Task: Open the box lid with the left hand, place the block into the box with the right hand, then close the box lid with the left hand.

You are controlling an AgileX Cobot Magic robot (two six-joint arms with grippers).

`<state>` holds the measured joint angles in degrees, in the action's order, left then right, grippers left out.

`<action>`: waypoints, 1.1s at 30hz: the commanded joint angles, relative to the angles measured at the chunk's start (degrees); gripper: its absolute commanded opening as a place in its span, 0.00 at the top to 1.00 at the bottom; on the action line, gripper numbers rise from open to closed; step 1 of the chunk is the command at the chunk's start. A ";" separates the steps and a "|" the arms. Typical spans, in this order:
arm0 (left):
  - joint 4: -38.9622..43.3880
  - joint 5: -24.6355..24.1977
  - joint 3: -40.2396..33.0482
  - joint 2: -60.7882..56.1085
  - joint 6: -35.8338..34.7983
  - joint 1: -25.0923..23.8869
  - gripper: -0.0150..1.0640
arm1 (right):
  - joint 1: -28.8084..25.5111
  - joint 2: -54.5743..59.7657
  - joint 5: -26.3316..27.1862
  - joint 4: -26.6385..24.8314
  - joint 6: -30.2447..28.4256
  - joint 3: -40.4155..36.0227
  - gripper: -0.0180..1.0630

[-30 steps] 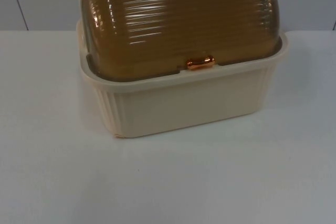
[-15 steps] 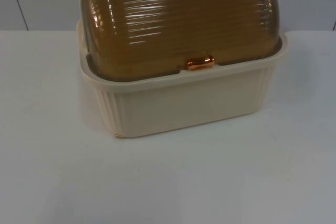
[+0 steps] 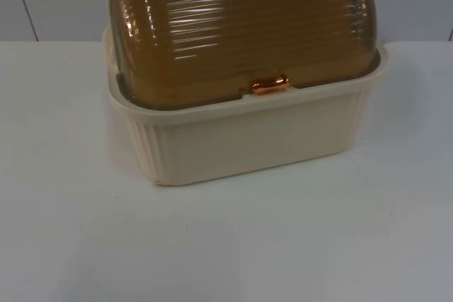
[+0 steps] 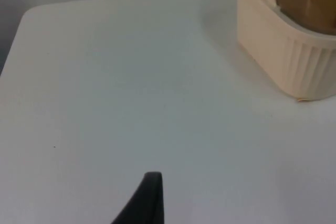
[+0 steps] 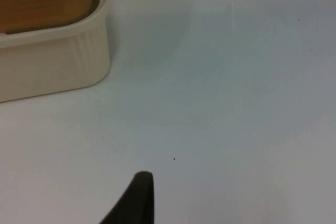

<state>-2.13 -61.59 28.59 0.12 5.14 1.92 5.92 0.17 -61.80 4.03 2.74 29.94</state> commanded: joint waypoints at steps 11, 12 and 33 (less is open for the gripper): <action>-0.42 -0.13 -0.24 -0.12 -0.58 0.35 0.01 | 0.07 -0.17 -0.08 0.09 0.04 -0.41 0.02; -0.42 -0.13 -0.24 -0.12 -0.58 0.35 0.01 | 0.07 -0.17 -0.08 0.09 0.04 -0.41 0.02; -1.17 -0.13 -0.24 -0.12 -0.98 0.35 0.01 | 0.07 -0.17 -0.08 0.10 0.30 -0.41 0.02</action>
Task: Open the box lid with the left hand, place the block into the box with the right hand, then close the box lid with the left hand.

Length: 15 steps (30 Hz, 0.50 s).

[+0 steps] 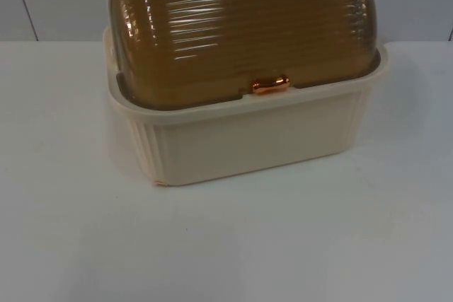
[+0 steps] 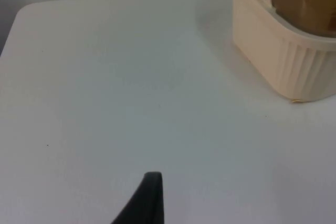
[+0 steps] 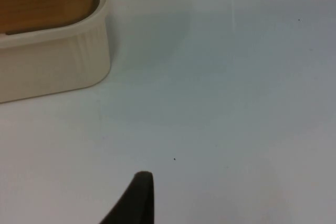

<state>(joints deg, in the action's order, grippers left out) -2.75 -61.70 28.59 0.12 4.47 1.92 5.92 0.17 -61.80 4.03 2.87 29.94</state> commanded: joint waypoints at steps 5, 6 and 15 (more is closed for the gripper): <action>-0.81 -0.02 -0.24 -0.12 -0.41 0.35 0.01 | 0.07 -0.17 -0.08 0.10 0.17 -0.41 0.02; -0.81 -0.02 -0.24 -0.12 -0.41 0.35 0.01 | 0.07 -0.17 -0.08 0.10 0.17 -0.41 0.02; -1.16 -0.02 -0.24 -0.12 -3.28 0.35 0.01 | 0.07 -0.17 -0.08 0.10 0.17 -0.41 0.02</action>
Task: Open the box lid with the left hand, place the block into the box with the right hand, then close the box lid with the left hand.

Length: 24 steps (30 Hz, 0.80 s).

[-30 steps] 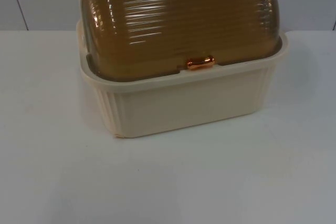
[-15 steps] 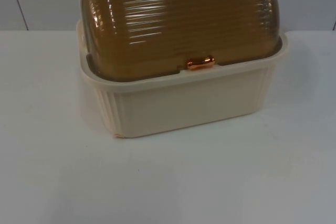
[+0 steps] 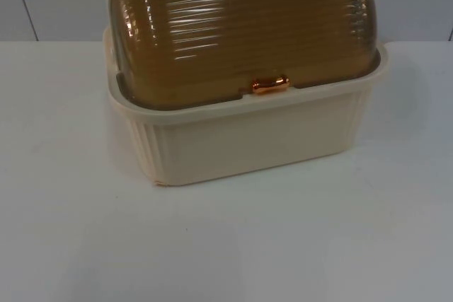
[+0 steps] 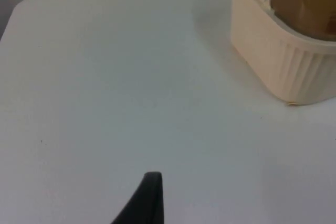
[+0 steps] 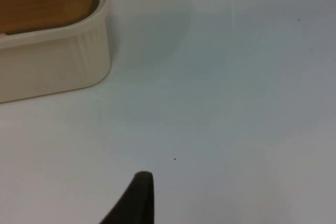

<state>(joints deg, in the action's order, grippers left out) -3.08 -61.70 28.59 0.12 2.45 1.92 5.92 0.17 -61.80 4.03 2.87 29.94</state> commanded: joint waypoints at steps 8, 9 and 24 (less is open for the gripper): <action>-0.79 0.09 -0.24 -0.12 -1.24 0.35 0.01 | 0.07 -0.17 -0.08 0.10 0.17 -0.41 0.02; -0.79 0.19 -0.24 -0.12 -1.24 0.35 0.01 | 0.07 -0.17 -0.08 0.10 0.17 -0.41 0.02; -0.01 0.18 -0.24 -0.12 -1.24 0.35 0.01 | 0.07 -0.17 -0.08 0.10 0.17 -0.41 0.02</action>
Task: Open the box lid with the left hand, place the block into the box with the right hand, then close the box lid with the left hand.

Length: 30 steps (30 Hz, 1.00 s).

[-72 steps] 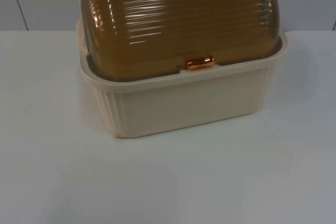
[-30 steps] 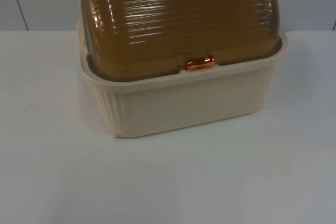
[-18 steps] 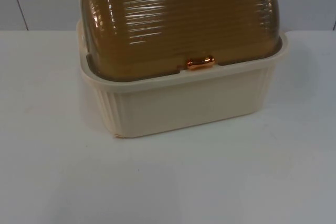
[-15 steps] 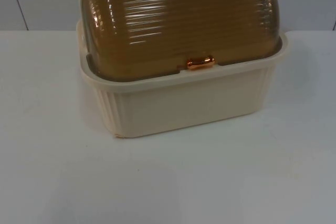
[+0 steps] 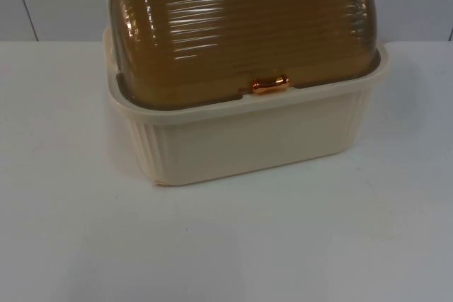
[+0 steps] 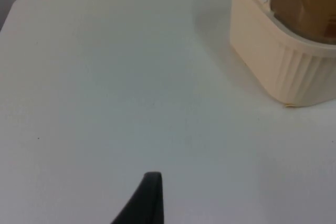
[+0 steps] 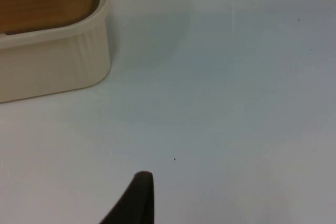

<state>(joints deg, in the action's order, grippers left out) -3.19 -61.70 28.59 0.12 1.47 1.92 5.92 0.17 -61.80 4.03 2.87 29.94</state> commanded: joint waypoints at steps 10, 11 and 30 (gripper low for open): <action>0.10 0.18 -0.24 -0.12 -0.26 0.35 0.01 | 0.07 -0.17 -0.08 0.10 0.17 -0.41 0.02; 0.10 0.18 -0.24 -0.12 -0.26 0.35 0.01 | 0.07 -0.17 -0.08 0.10 0.17 -0.41 0.02; 0.10 0.18 -0.24 -0.12 -0.26 0.35 0.01 | 0.07 -0.17 -0.08 0.10 0.17 -0.41 0.02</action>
<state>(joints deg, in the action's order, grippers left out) -3.19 -61.70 28.59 0.12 1.47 1.92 5.92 0.17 -61.80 4.03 2.87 29.94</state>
